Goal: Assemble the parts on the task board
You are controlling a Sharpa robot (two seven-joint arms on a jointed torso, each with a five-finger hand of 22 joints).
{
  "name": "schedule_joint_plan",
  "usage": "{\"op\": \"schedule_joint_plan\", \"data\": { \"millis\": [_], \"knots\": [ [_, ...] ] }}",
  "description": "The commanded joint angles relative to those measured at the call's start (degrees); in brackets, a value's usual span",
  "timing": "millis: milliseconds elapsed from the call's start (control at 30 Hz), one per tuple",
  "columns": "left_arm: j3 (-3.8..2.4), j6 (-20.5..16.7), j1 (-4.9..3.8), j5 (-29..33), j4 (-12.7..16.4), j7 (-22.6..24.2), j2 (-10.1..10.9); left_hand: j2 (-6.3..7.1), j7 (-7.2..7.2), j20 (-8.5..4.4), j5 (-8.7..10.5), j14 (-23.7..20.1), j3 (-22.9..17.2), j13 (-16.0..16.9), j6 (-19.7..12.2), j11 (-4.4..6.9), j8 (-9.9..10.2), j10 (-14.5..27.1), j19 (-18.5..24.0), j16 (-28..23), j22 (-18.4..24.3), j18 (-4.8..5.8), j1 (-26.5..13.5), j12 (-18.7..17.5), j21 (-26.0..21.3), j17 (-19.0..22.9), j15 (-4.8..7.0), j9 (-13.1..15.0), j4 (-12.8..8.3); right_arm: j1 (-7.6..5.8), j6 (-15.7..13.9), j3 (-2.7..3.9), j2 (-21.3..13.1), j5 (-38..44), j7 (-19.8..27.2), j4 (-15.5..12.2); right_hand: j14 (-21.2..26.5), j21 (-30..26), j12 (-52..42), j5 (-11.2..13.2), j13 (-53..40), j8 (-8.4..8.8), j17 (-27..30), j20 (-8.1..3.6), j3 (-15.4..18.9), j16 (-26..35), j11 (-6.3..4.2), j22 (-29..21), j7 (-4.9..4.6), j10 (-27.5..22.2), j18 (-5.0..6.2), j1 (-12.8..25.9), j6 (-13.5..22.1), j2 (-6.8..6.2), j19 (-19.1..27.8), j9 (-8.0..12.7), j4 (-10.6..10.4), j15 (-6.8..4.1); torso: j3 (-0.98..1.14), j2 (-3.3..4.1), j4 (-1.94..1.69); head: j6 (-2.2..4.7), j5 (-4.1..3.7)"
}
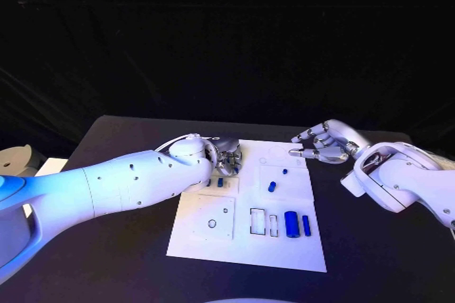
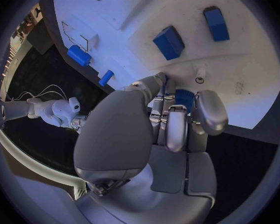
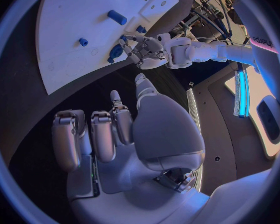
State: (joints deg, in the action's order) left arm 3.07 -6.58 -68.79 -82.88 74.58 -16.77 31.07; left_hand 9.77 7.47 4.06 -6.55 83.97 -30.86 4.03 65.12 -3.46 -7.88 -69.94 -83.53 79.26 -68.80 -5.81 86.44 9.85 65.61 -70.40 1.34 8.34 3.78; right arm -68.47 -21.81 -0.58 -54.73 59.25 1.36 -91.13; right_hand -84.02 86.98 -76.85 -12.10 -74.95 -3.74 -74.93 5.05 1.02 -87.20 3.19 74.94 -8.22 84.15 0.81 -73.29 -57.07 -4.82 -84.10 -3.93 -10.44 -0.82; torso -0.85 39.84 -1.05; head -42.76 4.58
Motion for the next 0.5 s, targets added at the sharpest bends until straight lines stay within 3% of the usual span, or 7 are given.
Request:
{"op": "schedule_joint_plan", "data": {
  "millis": [33,300,500],
  "knots": [
    [-0.1,-2.4,0.15,0.8,0.5,1.6,0.6,0.16,0.22,0.32,-0.33,2.3,-0.5,0.0,0.1,-0.16,0.4,-0.5,-0.1,0.1,-0.2,0.53,-0.9,-0.5,0.4,0.1,-0.17,-0.1,-0.1,0.04,0.4,0.0,0.1,0.6,0.2,0.0,-4.7,-0.4,0.0,-0.4,-8.1,-0.26,-9.7,-0.04,0.3,0.3,-0.08,8.7,0.17,0.7,0.69,0.1,-0.3,0.66,-2.5,-0.1,0.1,-0.27,0.02,-0.03,-0.03,0.09,-0.11],
    [-1.12,-4.8,0.15,3.4,3.1,3.7,3.1,0.52,0.28,0.37,-0.52,2.2,-0.9,0.0,0.3,-0.2,0.7,-0.8,0.0,0.1,-0.4,0.53,-1.9,-1.2,0.6,0.5,-0.18,-0.2,-0.4,0.05,0.4,0.0,0.1,0.6,0.2,0.0,-4.7,-0.4,0.0,-0.4,-8.1,-0.26,-9.7,-0.04,0.3,0.3,-0.08,8.7,0.17,0.7,0.69,0.1,-0.3,0.66,-2.5,-0.1,0.1,-0.27,0.02,-0.07,-0.11,0.34,-0.02],
    [-2.86,-5.1,-0.02,5.2,5.5,3.4,5.7,0.83,0.24,0.4,-0.53,2.2,-0.8,0.0,0.5,-0.19,1.0,-0.9,0.0,0.1,-0.6,0.54,-2.9,-1.7,0.8,0.6,-0.2,-0.2,-0.4,0.07,0.3,0.0,0.0,0.5,0.2,0.1,-4.7,-0.4,0.0,-0.4,-8.1,-0.26,-9.7,-0.04,0.3,0.3,-0.08,8.7,0.17,0.7,0.69,0.1,-0.3,0.66,-2.5,-0.1,0.1,-0.27,0.02,-0.1,-0.17,0.36,0.1]
  ]
}}
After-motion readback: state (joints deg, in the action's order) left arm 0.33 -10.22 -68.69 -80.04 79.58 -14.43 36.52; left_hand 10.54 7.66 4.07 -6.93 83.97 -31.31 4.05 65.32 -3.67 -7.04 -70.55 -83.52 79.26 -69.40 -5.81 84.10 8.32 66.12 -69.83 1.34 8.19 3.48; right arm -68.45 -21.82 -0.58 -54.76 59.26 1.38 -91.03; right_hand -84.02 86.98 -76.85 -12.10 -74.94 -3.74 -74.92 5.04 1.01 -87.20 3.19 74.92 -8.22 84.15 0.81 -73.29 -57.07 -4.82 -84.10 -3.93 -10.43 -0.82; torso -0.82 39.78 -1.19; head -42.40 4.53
